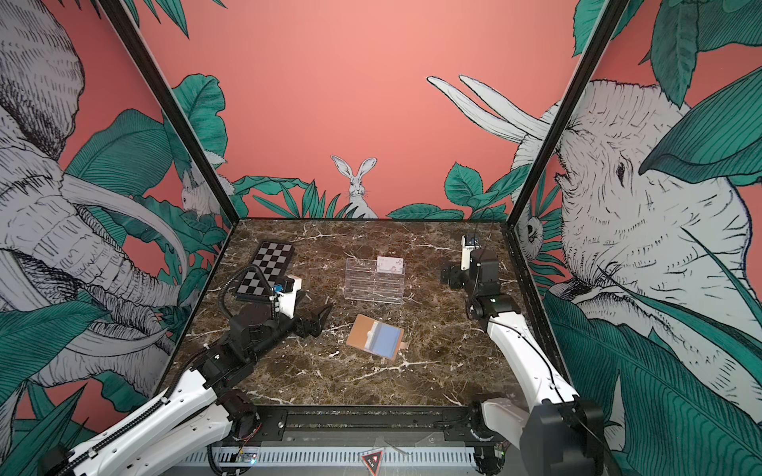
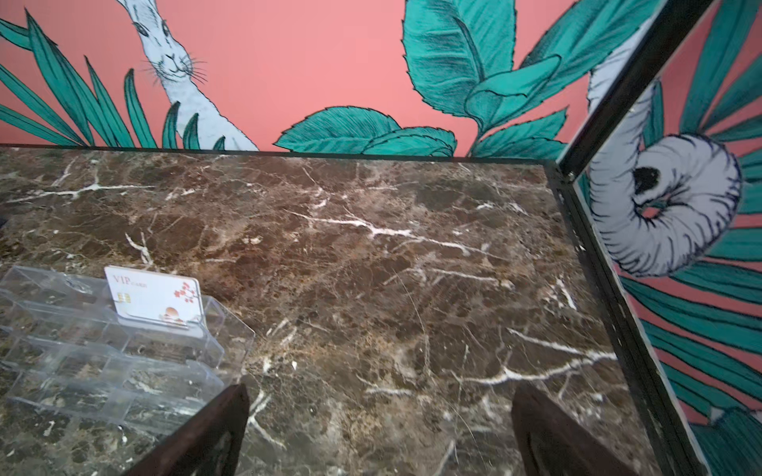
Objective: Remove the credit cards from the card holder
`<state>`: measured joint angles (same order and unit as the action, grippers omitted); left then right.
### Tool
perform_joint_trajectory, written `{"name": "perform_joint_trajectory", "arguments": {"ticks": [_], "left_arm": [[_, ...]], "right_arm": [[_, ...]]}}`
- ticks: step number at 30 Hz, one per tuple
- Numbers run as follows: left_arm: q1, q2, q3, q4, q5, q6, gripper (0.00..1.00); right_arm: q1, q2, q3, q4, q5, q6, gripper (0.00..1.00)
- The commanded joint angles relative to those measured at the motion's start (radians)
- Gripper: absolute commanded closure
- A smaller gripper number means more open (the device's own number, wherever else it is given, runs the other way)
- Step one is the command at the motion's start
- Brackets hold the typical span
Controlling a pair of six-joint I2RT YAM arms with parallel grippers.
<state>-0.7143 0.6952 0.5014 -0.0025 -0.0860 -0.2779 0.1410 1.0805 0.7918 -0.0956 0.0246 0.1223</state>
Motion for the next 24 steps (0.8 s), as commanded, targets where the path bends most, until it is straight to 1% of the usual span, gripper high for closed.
{"name": "perform_joint_trajectory", "arguments": {"ticks": [1, 2, 6, 9, 11, 17, 21, 24], "left_arm": [[0.007, 0.002, 0.023, -0.008, -0.101, 0.014, 0.01], [0.038, 0.006, 0.030, -0.019, -0.119, 0.018, 0.01], [0.064, 0.016, 0.034, -0.031, -0.144, 0.047, 0.01], [0.078, 0.034, 0.034, -0.046, -0.209, 0.057, 0.01], [0.103, 0.045, 0.020, -0.029, -0.241, 0.055, 0.01], [0.178, 0.070, -0.048, 0.103, -0.298, 0.074, 0.01], [0.239, 0.122, -0.064, 0.171, -0.344, 0.149, 0.01], [0.291, 0.163, -0.101, 0.286, -0.360, 0.244, 0.01]], "right_arm": [[-0.014, -0.102, -0.093, 0.049, 0.050, 0.033, 0.02], [-0.018, -0.138, -0.128, 0.057, 0.061, 0.040, 0.02], [-0.030, -0.262, -0.248, 0.076, 0.080, 0.065, 0.02], [-0.032, -0.337, -0.333, 0.106, 0.100, 0.080, 0.02], [-0.032, -0.370, -0.376, 0.128, 0.107, 0.085, 0.02], [-0.035, -0.391, -0.440, 0.162, 0.124, 0.059, 0.02], [-0.037, -0.364, -0.467, 0.196, 0.126, 0.032, 0.02], [-0.040, -0.336, -0.473, 0.219, 0.127, 0.017, 0.02]]}}
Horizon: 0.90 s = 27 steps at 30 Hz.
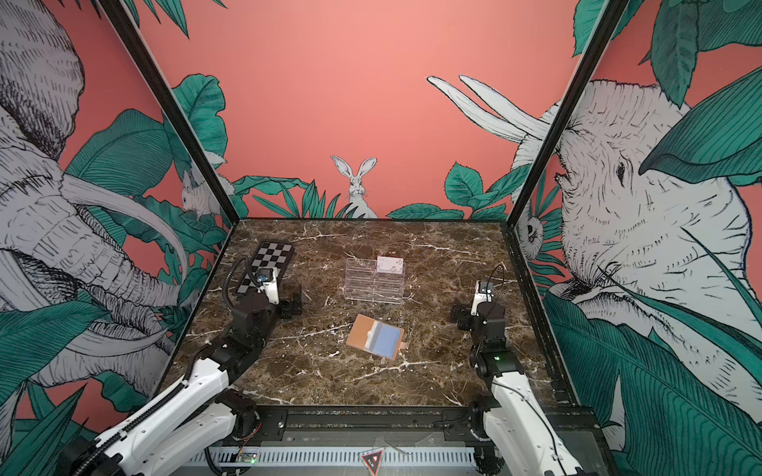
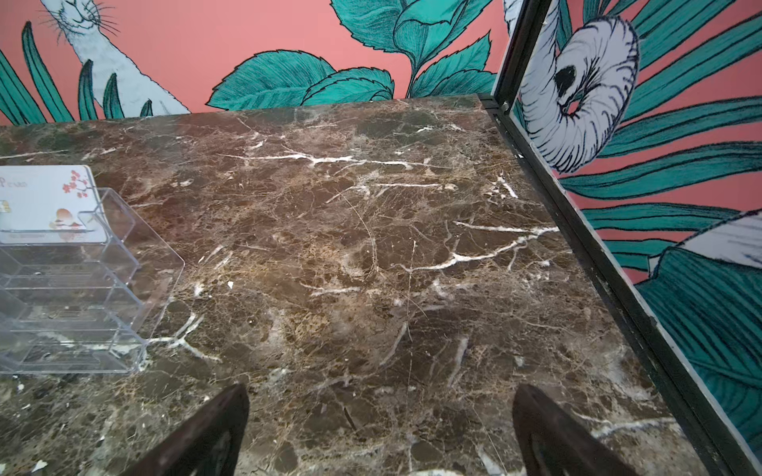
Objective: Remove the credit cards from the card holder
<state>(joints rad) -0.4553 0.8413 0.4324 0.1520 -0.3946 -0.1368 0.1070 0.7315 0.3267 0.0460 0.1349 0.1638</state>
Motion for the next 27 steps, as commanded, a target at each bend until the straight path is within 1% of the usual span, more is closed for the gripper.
{"name": "perform_joint_trajectory", "arguments": {"ticks": [1, 4, 7, 11, 14, 18, 21, 24, 27], "left_arm": [[0.043, 0.031, -0.055, 0.193, -0.072, 0.145, 0.01], [0.073, 0.071, -0.094, 0.320, -0.129, 0.258, 0.01], [0.138, 0.101, -0.104, 0.347, -0.127, 0.291, 0.01], [0.236, 0.149, -0.174, 0.493, -0.044, 0.268, 0.01], [0.276, 0.214, -0.207, 0.591, 0.004, 0.297, 0.01], [0.332, 0.320, -0.224, 0.706, 0.090, 0.290, 0.01], [0.355, 0.383, -0.229, 0.780, 0.148, 0.281, 0.01], [0.363, 0.442, -0.212, 0.801, 0.221, 0.286, 0.01], [0.369, 0.494, -0.207, 0.850, 0.253, 0.272, 0.01]], "right_arm": [[-0.007, 0.022, -0.015, 0.102, 0.020, -0.029, 0.02], [-0.009, 0.052, -0.043, 0.185, 0.037, -0.049, 0.02], [-0.015, 0.085, -0.063, 0.258, 0.052, -0.076, 0.02], [-0.018, 0.132, -0.093, 0.388, 0.087, -0.125, 0.02], [-0.026, 0.179, -0.099, 0.448, 0.120, -0.145, 0.02], [-0.043, 0.257, -0.104, 0.534, 0.105, -0.151, 0.02], [-0.045, 0.324, -0.104, 0.592, 0.103, -0.154, 0.02], [-0.049, 0.374, -0.104, 0.647, 0.088, -0.162, 0.02], [-0.050, 0.416, -0.107, 0.698, 0.075, -0.174, 0.02]]}}
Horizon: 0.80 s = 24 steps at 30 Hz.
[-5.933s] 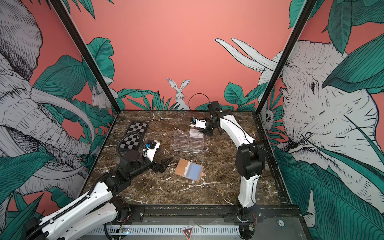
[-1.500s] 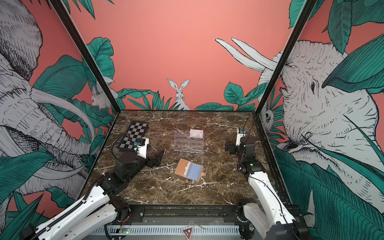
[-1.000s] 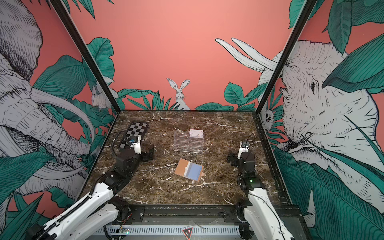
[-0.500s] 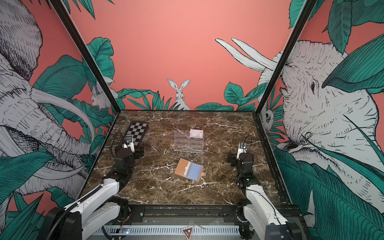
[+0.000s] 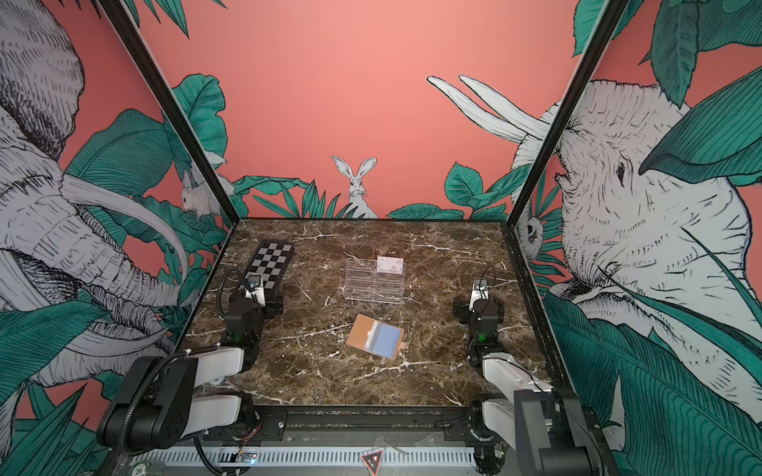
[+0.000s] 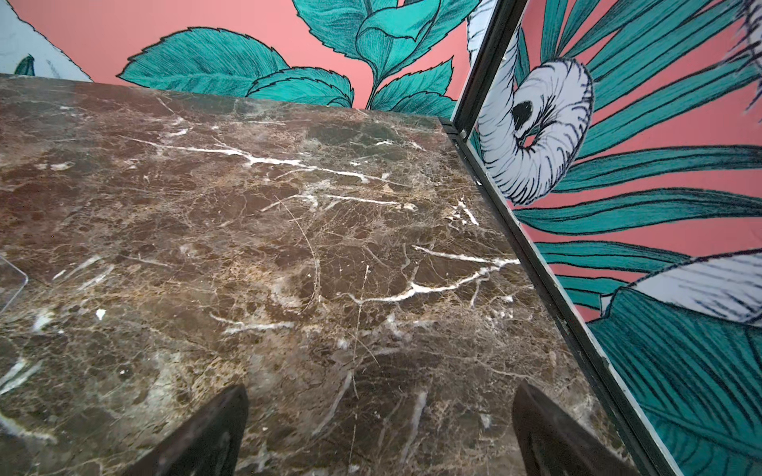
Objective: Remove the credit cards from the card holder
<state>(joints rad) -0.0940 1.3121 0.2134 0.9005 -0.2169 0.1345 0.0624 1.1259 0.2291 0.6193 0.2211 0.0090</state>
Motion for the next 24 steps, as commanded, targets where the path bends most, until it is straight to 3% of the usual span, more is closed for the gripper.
{"name": "perform_joint_trajectory", "arguments": {"ticks": [1, 8, 24], "left_arm": [[0.010, 0.050, 0.012, 0.129, 0.084, -0.002, 0.01], [0.016, 0.222, 0.031, 0.268, 0.124, -0.005, 0.01], [0.021, 0.234, 0.070, 0.206, 0.166, 0.007, 0.01]], "right_arm": [[-0.006, 0.029, -0.014, 0.144, -0.021, -0.020, 0.02], [-0.009, 0.114, -0.031, 0.306, -0.082, -0.046, 0.02], [-0.019, 0.296, -0.047, 0.542, -0.115, -0.027, 0.02]]}}
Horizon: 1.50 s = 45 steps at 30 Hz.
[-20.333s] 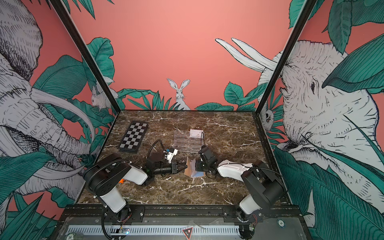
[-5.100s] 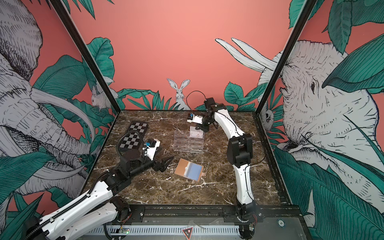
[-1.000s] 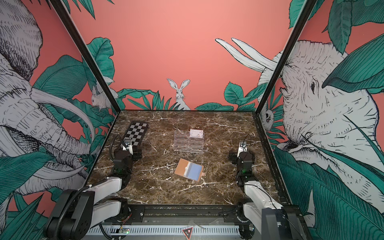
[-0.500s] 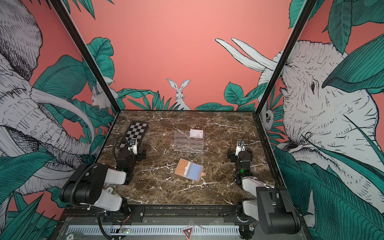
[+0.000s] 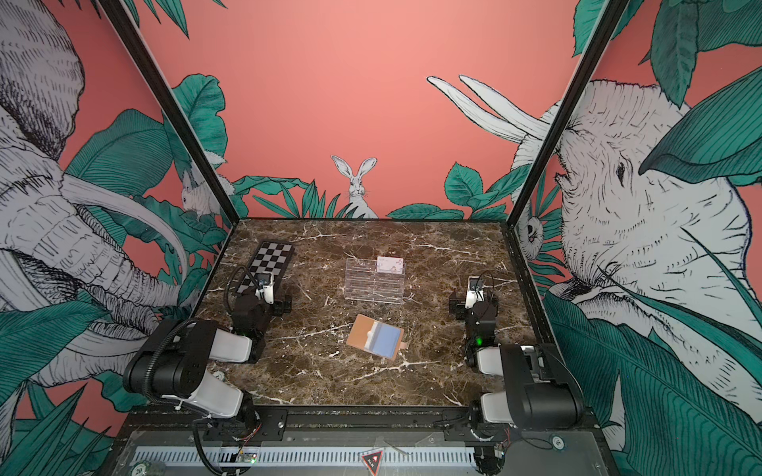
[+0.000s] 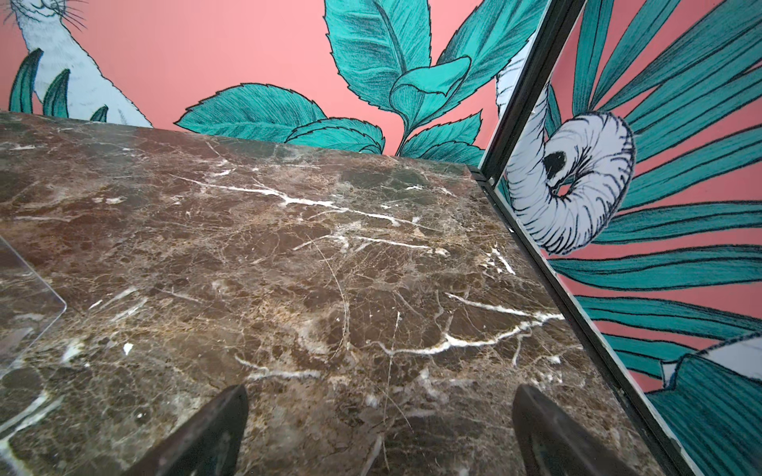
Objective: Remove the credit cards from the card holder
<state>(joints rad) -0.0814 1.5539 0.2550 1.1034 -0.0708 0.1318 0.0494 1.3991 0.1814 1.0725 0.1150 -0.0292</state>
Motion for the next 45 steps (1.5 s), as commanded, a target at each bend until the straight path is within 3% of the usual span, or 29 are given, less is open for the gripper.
{"name": "perform_joint_trajectory", "arguments": {"ticks": [1, 8, 17, 45], "left_arm": [[0.008, -0.008, 0.034, -0.008, 0.030, 0.013, 0.01], [0.011, -0.008, 0.082, -0.099, 0.069, 0.026, 0.01], [0.043, -0.001, 0.155, -0.228, 0.092, -0.004, 0.01], [0.048, 0.000, 0.158, -0.236, 0.088, -0.009, 0.01]], "right_arm": [[-0.007, 0.037, 0.001, 0.102, -0.008, 0.013, 0.02], [-0.032, 0.167, 0.001, 0.236, -0.003, 0.050, 0.02], [-0.060, 0.118, 0.178, -0.165, -0.005, 0.087, 0.02], [-0.058, 0.124, 0.195, -0.188, -0.037, 0.071, 0.02]]}}
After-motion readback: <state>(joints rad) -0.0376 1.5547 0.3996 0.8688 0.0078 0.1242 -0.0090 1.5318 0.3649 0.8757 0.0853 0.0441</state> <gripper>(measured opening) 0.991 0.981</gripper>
